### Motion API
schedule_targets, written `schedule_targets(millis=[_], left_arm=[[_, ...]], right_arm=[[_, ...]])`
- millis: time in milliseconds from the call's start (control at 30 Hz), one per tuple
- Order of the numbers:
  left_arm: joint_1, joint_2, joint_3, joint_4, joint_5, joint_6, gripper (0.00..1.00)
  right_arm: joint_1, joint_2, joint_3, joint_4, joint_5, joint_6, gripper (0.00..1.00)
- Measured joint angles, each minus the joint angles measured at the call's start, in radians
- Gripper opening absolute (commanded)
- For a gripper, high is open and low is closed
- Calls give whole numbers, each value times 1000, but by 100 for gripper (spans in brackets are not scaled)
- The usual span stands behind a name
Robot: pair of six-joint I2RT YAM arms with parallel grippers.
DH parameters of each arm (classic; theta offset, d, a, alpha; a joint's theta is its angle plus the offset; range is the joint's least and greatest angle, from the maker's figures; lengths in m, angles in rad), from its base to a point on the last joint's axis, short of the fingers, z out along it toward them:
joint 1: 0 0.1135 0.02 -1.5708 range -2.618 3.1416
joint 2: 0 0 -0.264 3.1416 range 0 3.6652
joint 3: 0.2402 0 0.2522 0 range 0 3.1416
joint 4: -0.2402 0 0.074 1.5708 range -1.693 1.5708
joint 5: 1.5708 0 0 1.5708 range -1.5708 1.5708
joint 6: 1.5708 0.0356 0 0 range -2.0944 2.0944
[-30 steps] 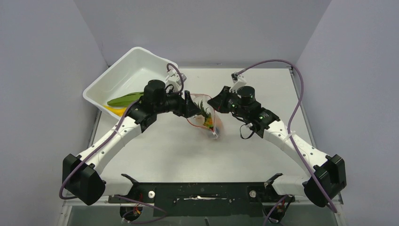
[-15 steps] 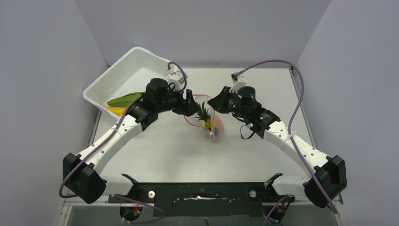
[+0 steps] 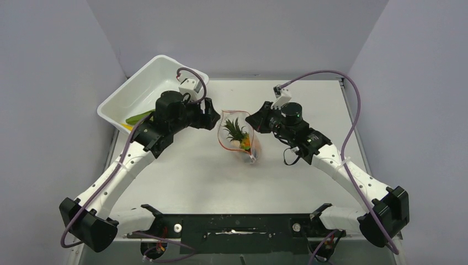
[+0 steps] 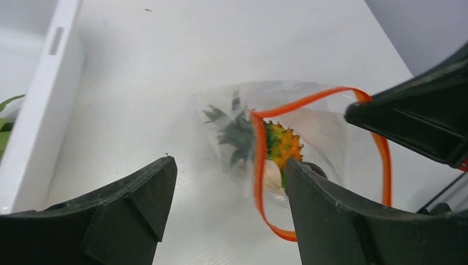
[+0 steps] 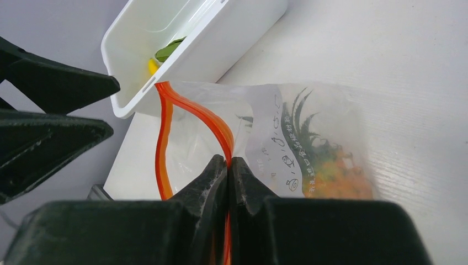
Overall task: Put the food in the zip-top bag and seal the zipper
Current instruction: Place the fake vegetable in the zipper food storage bag.
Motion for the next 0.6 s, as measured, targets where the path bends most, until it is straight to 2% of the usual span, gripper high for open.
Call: schedule_targets(millis=[167,600], left_arm=[[95,-3,8,-50,-55,2,72],[460,3,-56,-74,-91,-8,73]], right_arm=[[0,-18,-8,-1,0,-10,0],[0,-22,-13,-18,-1,-39,0]])
